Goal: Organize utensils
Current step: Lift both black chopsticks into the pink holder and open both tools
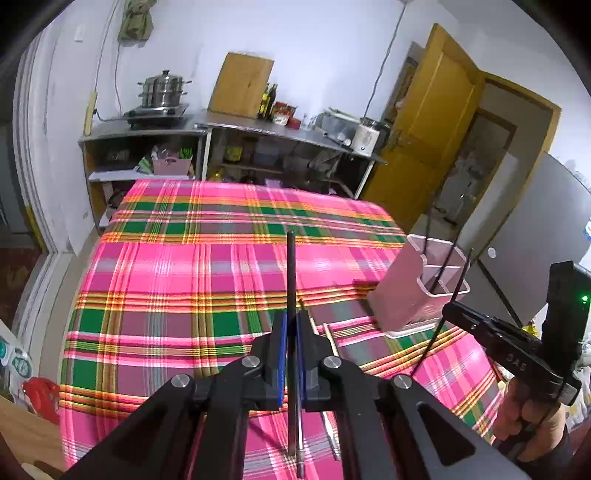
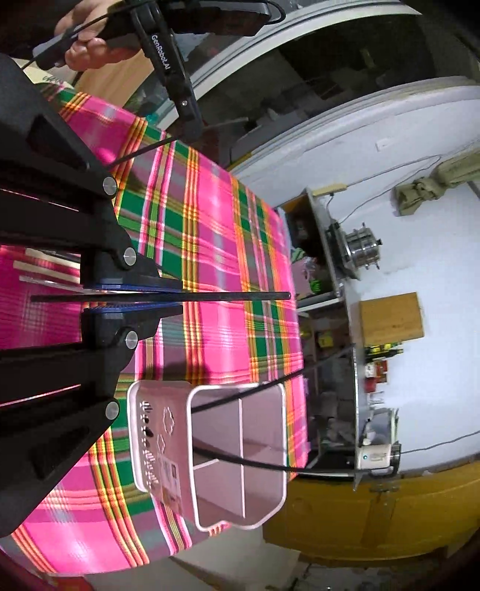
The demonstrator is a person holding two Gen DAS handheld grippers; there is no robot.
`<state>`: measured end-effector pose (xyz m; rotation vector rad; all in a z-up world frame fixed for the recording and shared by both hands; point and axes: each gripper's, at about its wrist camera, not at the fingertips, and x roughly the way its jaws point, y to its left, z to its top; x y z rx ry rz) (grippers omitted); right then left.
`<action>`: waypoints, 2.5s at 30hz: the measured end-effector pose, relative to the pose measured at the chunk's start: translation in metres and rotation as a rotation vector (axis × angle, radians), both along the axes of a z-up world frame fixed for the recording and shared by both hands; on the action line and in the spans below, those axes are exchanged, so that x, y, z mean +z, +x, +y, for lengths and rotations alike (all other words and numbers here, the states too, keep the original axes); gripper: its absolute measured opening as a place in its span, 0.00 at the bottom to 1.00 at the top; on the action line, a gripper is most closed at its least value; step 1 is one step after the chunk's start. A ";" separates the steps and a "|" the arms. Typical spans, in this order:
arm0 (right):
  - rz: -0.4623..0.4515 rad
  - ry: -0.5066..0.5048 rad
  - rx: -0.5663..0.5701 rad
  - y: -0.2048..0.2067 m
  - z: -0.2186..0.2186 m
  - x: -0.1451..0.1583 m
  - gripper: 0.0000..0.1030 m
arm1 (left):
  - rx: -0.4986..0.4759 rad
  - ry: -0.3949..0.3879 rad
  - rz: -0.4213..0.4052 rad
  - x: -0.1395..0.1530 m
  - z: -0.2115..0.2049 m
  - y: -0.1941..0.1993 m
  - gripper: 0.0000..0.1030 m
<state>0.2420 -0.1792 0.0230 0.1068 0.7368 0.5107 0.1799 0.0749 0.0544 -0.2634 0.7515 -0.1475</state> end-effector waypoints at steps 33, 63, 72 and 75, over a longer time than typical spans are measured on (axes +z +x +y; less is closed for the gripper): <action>-0.125 0.065 -0.183 -0.006 -0.107 0.073 0.05 | -0.222 -0.138 -0.087 0.068 -0.119 0.056 0.04; -0.047 0.050 -0.228 0.074 -0.118 0.035 0.05 | -0.216 -0.116 -0.107 0.043 -0.162 0.150 0.04; -0.002 0.049 -0.211 0.077 -0.116 0.017 0.08 | -0.213 -0.106 -0.057 0.025 -0.158 0.148 0.07; -0.036 0.054 -0.221 0.071 -0.119 0.026 0.17 | -0.211 -0.106 -0.070 0.030 -0.153 0.140 0.09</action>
